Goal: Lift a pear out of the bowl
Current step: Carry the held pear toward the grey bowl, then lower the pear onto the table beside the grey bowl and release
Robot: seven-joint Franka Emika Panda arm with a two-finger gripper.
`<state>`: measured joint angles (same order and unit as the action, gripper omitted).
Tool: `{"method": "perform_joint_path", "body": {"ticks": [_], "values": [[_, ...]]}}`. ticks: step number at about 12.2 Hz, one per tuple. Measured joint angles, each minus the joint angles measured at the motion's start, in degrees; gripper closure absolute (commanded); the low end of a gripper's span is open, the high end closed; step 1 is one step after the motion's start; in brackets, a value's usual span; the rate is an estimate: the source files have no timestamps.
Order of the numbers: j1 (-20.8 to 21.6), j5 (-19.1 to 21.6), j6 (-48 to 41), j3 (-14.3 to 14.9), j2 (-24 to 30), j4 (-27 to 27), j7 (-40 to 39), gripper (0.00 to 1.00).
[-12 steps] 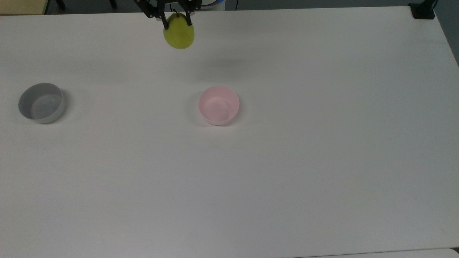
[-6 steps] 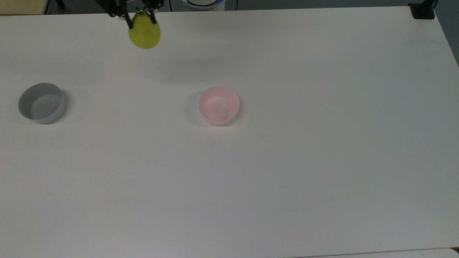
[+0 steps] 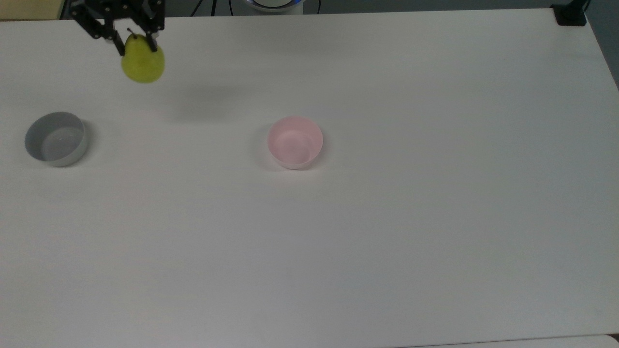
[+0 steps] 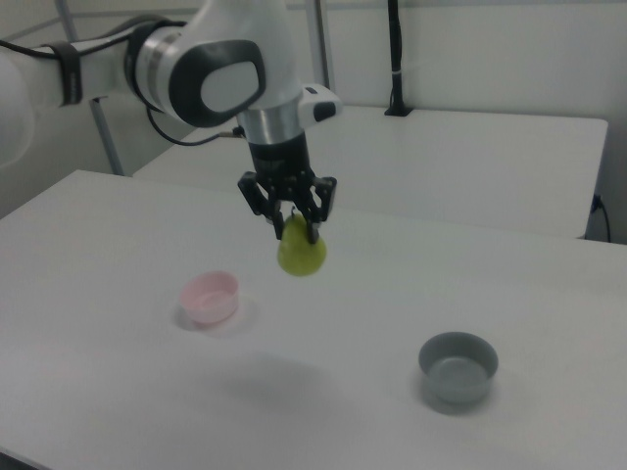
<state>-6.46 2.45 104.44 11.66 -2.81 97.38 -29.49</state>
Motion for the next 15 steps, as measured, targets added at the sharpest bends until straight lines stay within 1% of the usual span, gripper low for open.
{"method": "perform_joint_path", "body": {"ticks": [3,5,8,10,12,15], "values": [[-0.2,0.2,4.6,2.2,-4.8,0.1,-0.1,1.0],[-0.2,2.9,7.6,2.6,-8.1,0.3,-0.1,1.0],[0.0,5.0,11.4,2.6,-12.2,0.8,0.0,1.0],[0.3,8.0,14.5,2.5,-15.3,1.4,0.0,1.0],[0.7,8.8,15.7,2.5,-16.8,2.2,0.0,1.0],[0.9,9.8,15.7,2.4,-17.4,2.7,0.0,1.0]]}}
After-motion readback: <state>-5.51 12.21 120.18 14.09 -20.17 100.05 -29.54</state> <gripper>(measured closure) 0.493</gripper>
